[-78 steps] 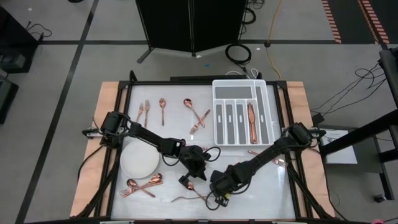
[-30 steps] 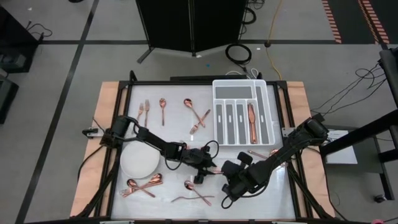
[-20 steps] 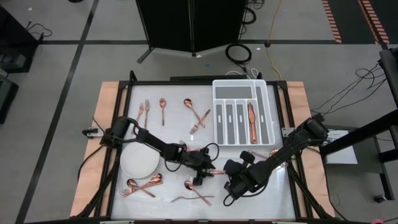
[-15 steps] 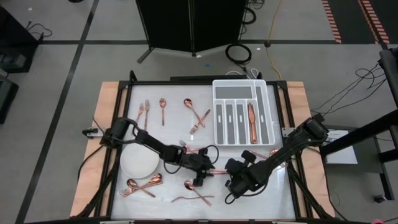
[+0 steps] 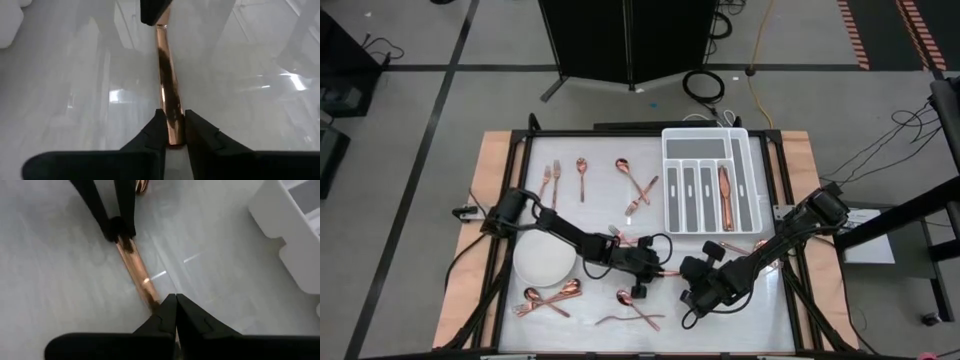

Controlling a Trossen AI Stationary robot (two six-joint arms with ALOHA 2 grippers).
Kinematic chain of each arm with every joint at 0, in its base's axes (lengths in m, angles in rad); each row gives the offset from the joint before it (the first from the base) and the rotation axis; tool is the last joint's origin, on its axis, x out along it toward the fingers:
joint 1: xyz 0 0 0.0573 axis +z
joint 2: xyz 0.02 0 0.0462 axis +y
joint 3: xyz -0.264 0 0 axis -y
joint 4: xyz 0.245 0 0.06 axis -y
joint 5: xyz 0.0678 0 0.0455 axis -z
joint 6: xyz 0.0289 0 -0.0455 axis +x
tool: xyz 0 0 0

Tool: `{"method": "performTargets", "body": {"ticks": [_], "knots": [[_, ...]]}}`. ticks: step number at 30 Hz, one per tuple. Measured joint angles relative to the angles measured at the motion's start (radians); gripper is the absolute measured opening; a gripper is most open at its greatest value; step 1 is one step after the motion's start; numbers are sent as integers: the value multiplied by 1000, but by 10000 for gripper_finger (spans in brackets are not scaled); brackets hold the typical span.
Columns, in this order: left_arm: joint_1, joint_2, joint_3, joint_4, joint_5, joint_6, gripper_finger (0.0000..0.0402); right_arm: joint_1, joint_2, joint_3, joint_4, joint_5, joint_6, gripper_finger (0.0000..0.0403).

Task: Sort silverware
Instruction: Put the bronze knife into the silverware tray

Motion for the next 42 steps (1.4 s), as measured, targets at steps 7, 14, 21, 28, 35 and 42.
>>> {"method": "performTargets", "body": {"ticks": [7,14,21,28,35,42], "knots": [[9,0,-3,17,-2,27,33,0,-4,0,-1,-7,-50,0],[8,2,-3,25,-3,30,33,-16,-82,0,-24,-11,-108,1],[8,2,-3,25,-3,35,33,-58,-105,0,-46,-161,-264,60],[8,-2,-3,23,-3,36,33,-143,-72,0,-65,-305,-391,131],[8,-3,-1,22,-1,36,33,-216,-65,-9,-43,-429,-453,135],[6,-3,-1,22,-1,63,33,-249,-76,-187,185,-612,-423,131]]}}
